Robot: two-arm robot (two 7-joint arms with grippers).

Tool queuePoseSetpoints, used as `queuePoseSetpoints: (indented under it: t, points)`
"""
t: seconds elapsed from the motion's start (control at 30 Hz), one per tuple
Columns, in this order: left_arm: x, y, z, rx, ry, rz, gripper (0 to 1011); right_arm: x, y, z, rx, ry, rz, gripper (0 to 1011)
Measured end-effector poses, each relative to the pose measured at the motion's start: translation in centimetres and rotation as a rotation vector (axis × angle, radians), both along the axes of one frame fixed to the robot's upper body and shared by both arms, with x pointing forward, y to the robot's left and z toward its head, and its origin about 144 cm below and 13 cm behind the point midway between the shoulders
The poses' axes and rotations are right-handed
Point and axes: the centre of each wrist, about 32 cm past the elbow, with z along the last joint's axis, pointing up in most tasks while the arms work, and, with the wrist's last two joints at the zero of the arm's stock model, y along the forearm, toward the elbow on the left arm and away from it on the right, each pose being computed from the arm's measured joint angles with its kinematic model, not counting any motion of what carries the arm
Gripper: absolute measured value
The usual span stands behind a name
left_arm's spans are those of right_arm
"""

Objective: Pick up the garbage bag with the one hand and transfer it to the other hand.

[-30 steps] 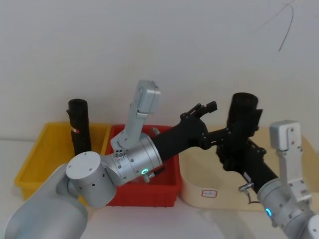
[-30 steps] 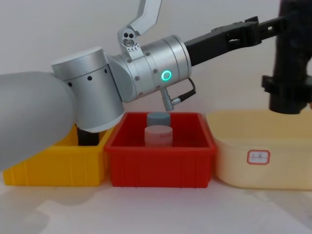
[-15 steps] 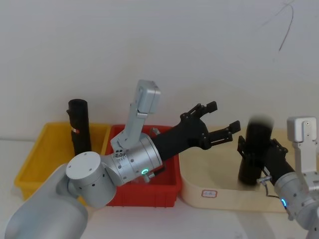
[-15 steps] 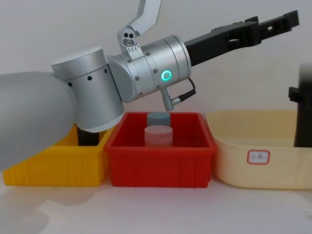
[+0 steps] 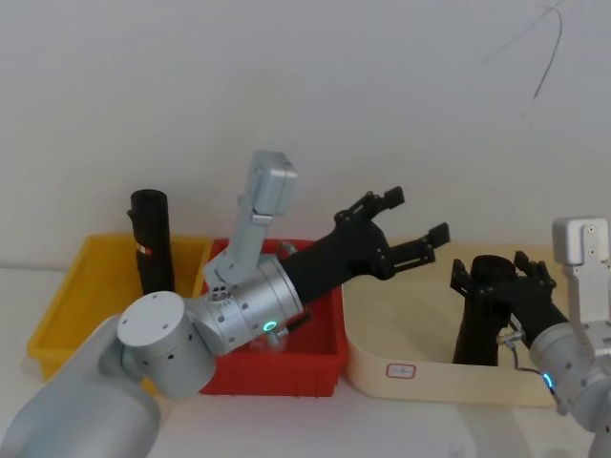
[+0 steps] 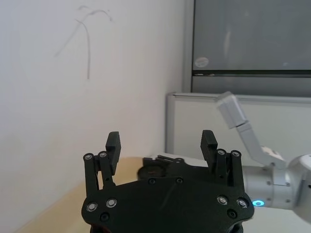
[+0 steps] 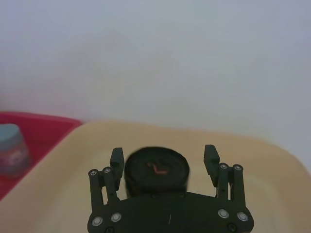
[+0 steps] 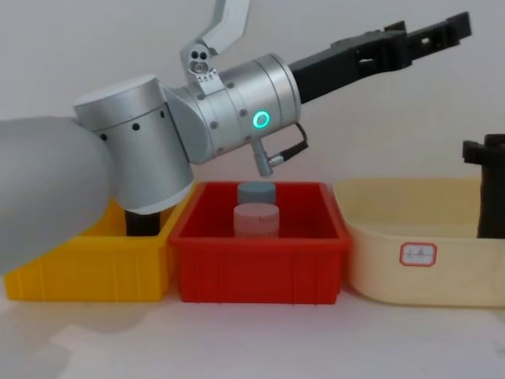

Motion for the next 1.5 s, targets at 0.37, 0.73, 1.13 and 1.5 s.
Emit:
queuePoseSetpoints:
  t: [0.37, 0.73, 1.13, 1.5]
  points:
    - [-0.5, 2.3, 0.3, -0.033, -0.042, 0.123, 1000, -0.5, 1.1, 1.6, 0.005, -0.064, 0.084, 1001]
    - [-1.1, 4.5, 0.6, -0.066, -0.077, 0.222, 1001, -0.6, 2.1, 2.9, 0.010, -0.115, 0.151, 1001]
    - [-1.7, 6.3, 0.7, -0.086, -0.101, 0.313, 1000, -0.8, 3.9, 3.5, 0.010, -0.120, 0.266, 1001]
    - [-2.1, 7.6, 1.1, -0.093, -0.130, 0.383, 1001, -0.9, 6.1, 2.7, 0.006, -0.057, 0.383, 1001]
